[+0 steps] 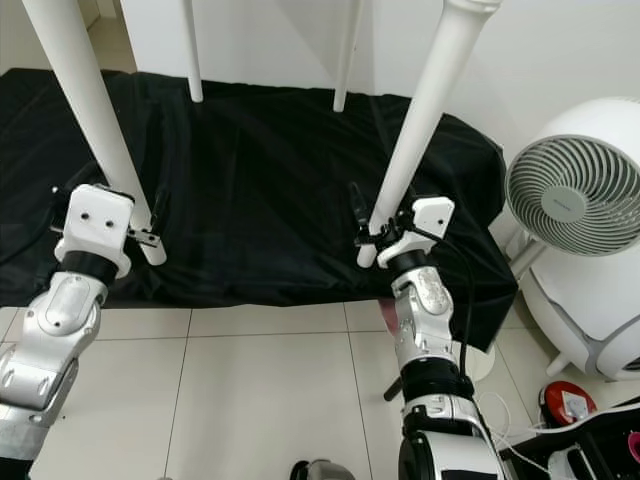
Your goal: Building children table
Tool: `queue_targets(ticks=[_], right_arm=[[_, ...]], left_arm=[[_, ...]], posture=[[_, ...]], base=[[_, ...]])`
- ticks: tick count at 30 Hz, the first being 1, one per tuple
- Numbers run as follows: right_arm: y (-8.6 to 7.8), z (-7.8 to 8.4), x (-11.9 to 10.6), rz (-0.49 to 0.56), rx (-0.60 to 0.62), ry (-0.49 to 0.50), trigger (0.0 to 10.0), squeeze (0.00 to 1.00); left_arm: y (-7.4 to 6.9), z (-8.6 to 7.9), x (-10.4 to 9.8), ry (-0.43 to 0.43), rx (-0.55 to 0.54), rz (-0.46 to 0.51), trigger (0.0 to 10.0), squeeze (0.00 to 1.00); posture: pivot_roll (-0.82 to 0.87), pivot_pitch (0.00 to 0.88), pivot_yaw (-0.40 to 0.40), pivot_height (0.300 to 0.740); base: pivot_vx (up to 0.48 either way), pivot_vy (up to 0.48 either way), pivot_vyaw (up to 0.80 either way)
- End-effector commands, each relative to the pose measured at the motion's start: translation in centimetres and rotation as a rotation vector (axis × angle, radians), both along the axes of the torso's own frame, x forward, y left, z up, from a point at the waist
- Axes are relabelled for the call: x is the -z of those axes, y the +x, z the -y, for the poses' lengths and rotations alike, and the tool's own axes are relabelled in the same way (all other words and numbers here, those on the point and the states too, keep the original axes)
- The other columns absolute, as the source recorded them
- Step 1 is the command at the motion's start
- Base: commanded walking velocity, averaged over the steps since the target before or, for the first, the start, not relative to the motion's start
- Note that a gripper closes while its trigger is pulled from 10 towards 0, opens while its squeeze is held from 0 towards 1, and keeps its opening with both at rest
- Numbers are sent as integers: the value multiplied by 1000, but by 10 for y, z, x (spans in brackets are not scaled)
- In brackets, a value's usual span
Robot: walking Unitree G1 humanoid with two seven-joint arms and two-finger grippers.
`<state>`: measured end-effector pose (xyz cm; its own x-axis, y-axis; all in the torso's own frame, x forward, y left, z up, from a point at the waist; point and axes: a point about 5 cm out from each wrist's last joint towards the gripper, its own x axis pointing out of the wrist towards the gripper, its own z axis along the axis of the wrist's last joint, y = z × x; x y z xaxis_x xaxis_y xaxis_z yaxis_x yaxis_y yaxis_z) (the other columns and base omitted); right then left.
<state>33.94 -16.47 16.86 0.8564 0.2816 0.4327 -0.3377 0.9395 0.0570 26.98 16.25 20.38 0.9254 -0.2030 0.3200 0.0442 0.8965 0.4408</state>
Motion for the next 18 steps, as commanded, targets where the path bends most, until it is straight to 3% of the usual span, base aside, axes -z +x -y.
queue_targets(ticks=[1,9,14,18], right_arm=[[-1,-10,2,-12,-68,-17,10000,0],[0,-9,-4,2,-77,-43,10000,0],[-1,-9,-6,6,-83,-48,10000,0],[-2,-8,-9,4,-105,-23,10000,0]], left_arm=[[-8,15,-4,26,79,8,10000,0],[-26,26,-14,-5,90,25,10000,0],[-36,37,-13,30,172,28,10000,0],[-40,43,-1,61,245,-18,10000,0]], posture=[[-2,57,-61,740],[11,58,-65,740],[22,60,-74,740],[23,59,-74,740]], base=[[0,0,0],[0,0,0],[0,0,0],[0,0,0]])
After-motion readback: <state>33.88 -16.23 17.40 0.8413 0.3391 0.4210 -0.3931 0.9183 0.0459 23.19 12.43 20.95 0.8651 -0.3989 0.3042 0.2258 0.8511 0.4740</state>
